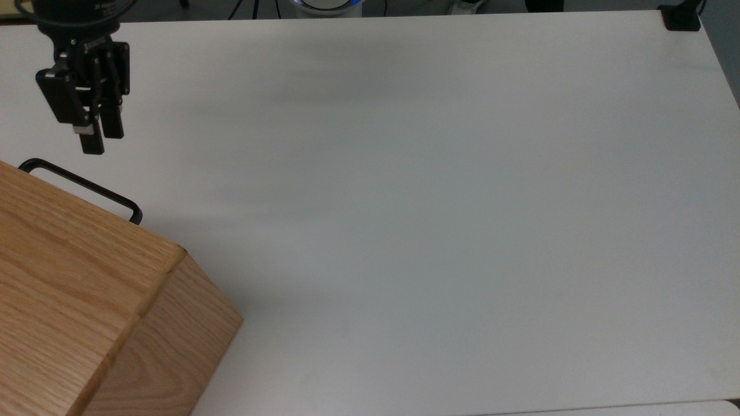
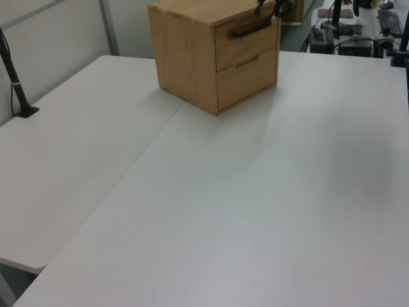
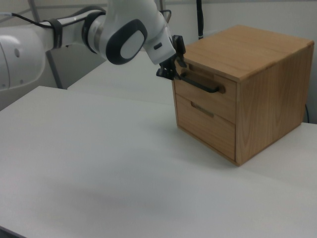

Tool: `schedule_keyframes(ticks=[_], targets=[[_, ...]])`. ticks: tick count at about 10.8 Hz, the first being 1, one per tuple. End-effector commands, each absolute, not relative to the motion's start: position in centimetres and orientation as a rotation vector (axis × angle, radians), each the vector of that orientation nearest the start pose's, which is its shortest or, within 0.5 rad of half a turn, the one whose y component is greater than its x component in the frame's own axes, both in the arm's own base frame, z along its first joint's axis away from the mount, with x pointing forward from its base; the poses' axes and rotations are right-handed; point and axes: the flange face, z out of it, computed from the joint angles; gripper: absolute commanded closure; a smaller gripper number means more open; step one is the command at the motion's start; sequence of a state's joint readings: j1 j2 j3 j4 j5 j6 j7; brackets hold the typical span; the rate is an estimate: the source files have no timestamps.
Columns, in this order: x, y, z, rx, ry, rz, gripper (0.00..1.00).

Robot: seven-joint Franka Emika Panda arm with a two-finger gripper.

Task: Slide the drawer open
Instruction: 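Move the gripper toward the black handle of the upper drawer, then lower the gripper and close it on the black handle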

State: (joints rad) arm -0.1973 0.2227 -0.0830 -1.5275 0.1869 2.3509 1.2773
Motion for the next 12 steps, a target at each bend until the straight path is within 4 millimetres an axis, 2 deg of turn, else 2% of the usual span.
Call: schedule_keyframes(ticks=[1,2,6,9,10,12], targets=[[66.4,-19.2,58.4,-1.735,1.950,-0.672,0.54],[66.8,-19.3,58.3,-1.733,1.946,-0.682,0.54],[67.9,-19.7,55.5,-1.769,1.964,-0.657,0.54],[68.3,-19.8,54.9,-1.765,1.958,-0.682,0.55],[68.3,-19.9,54.7,-1.773,1.959,-0.683,0.59],[68.4,-19.6,54.7,-1.837,1.939,-0.720,0.80]])
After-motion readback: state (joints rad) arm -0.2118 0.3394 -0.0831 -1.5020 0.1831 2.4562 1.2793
